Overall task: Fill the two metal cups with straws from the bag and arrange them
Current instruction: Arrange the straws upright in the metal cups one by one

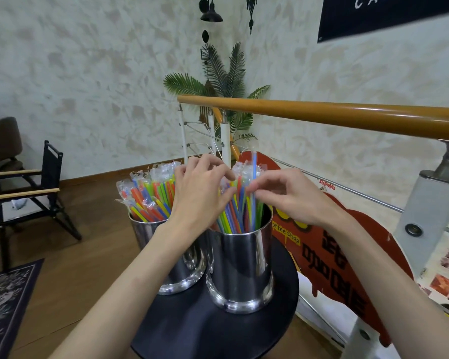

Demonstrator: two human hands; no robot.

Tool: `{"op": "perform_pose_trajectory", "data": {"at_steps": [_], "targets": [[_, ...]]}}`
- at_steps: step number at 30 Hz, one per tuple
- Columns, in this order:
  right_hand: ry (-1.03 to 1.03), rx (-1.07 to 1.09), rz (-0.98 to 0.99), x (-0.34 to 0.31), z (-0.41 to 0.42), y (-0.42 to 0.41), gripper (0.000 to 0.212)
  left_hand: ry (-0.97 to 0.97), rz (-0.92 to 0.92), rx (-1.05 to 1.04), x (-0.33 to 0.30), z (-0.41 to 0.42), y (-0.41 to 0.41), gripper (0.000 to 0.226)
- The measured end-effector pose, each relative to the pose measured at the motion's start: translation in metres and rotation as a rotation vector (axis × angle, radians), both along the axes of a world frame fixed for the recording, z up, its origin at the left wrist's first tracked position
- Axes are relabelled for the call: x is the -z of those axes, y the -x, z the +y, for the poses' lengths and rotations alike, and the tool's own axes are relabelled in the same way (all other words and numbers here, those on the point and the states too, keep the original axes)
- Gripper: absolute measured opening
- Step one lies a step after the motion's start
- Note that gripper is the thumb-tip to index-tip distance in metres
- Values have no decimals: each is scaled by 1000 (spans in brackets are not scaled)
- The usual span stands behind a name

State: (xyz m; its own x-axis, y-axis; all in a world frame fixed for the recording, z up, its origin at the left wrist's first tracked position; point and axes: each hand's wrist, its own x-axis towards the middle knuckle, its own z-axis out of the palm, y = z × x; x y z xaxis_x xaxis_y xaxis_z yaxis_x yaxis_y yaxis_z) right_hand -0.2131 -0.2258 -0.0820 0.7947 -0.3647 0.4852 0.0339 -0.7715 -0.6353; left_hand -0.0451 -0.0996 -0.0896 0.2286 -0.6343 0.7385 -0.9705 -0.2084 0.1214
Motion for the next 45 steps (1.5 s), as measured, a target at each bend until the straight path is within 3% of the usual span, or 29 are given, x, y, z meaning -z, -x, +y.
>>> {"op": "perform_pose_trajectory", "data": {"at_steps": [3,8,14,20,28,34,39,45], "targets": [[82,36,-118,-4,0,0,43,-20,66,9,-3,4,-4,10],[188,160,-372,-10,3,-2,28,-52,145,32,-7,6,-9,6],[249,235,-495,-16,11,0,21,-70,201,130,-8,8,-14,8],[-2,119,-440,-20,25,-1,8,-79,220,131,-10,9,-16,9],[-199,71,-141,-8,21,-11,12,-59,287,189,-10,12,-15,42],[-28,181,183,4,21,-17,7,-155,322,233,-11,13,-19,62],[170,235,328,4,28,-21,22,-136,291,242,-8,13,-22,67],[216,291,273,1,34,-18,28,-130,176,226,-8,11,-25,52]]}}
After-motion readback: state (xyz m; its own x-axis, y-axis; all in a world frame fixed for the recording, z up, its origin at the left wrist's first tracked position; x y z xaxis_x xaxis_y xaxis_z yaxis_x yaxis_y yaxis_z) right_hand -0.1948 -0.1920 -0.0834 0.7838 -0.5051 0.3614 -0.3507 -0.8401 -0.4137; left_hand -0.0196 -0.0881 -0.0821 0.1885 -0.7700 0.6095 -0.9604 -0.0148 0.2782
